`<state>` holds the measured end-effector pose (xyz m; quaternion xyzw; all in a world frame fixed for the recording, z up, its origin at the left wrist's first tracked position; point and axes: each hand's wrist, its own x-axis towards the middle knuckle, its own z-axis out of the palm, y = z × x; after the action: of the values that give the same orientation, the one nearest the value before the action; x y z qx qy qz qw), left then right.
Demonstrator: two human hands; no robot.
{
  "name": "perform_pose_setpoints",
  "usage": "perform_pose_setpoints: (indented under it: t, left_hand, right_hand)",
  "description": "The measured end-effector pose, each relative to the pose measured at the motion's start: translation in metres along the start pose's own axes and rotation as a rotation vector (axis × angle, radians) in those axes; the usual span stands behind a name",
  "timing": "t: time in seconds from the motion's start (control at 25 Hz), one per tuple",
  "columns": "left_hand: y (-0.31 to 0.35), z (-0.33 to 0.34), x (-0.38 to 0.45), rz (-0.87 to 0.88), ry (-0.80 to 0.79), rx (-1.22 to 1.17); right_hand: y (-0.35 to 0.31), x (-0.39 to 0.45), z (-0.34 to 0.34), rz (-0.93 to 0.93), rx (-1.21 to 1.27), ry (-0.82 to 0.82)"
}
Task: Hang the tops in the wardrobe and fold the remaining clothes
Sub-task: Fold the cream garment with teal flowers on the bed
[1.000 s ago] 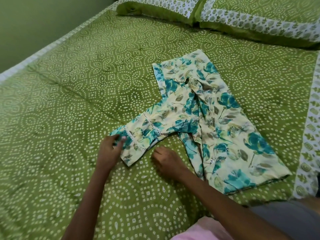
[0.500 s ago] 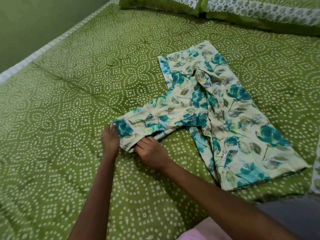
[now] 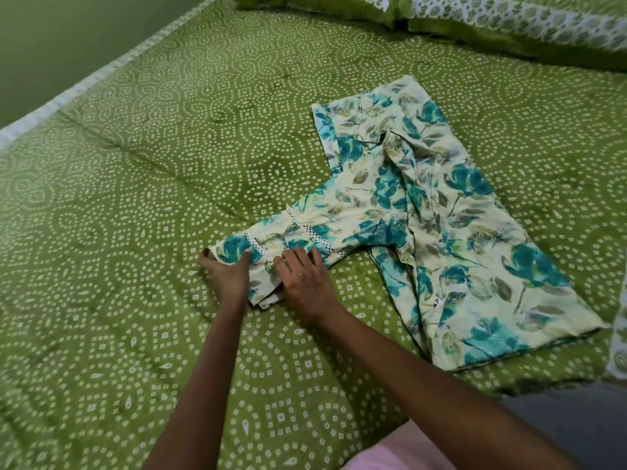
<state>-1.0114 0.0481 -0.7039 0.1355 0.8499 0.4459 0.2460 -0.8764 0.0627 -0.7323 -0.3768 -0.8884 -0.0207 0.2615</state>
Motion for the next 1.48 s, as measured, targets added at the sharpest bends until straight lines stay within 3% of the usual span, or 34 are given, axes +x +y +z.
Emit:
perform_pose_setpoints:
  t: [0.16, 0.36, 0.48, 0.6, 0.68, 0.76, 0.84, 0.92, 1.08, 1.2, 1.28, 1.4, 1.48]
  left_hand:
    - [-0.003, 0.017, -0.026, 0.261, 0.159, 0.196]
    - [-0.021, 0.016, -0.013, 0.133, -0.123, -0.097]
    - [-0.020, 0.010, -0.009, 0.185, -0.174, -0.038]
    - [-0.002, 0.004, 0.007, 0.222, -0.185, -0.062]
    - [0.011, 0.000, 0.022, 0.292, -0.197, 0.009]
    - [0.014, -0.006, 0.039, 0.321, -0.216, 0.113]
    - [0.008, -0.009, 0.049, 0.293, -0.254, 0.132]
    - [0.006, -0.010, 0.052, 0.284, -0.267, 0.112]
    - [0.006, -0.010, 0.050, 0.340, -0.191, 0.128]
    - [-0.004, -0.013, 0.041, 0.465, -0.075, 0.319]
    - [-0.001, -0.017, 0.037, 0.457, -0.064, 0.482]
    - [0.018, -0.014, 0.019, 0.374, 0.001, 0.767]
    - [0.037, 0.008, 0.001, 0.646, 0.039, 0.766]
  right_hand:
    - [0.041, 0.006, -0.005, 0.112, -0.080, 0.002]
    - [0.122, 0.007, -0.026, 0.464, -0.154, -0.017]
    - [0.158, 0.008, -0.047, 0.560, 0.030, -0.105]
    - [0.178, 0.013, -0.058, 0.507, 0.179, -0.153]
    - [0.174, 0.006, -0.057, 0.346, 0.145, -0.122]
    - [0.166, -0.011, -0.046, 0.191, 0.111, -0.206]
    - [0.164, -0.021, -0.042, 0.201, 0.134, -0.284]
    - [0.165, -0.017, -0.044, 0.243, 0.145, -0.222]
    - [0.156, -0.026, -0.037, -0.051, 0.020, -0.171]
    - [0.156, -0.031, -0.044, 0.112, 0.225, -0.309]
    - [0.160, -0.018, -0.052, 0.273, 0.349, -0.393]
    - [0.162, 0.000, -0.055, 0.421, 0.377, -0.212]
    - [0.157, 0.015, -0.048, 0.445, 0.280, -0.146]
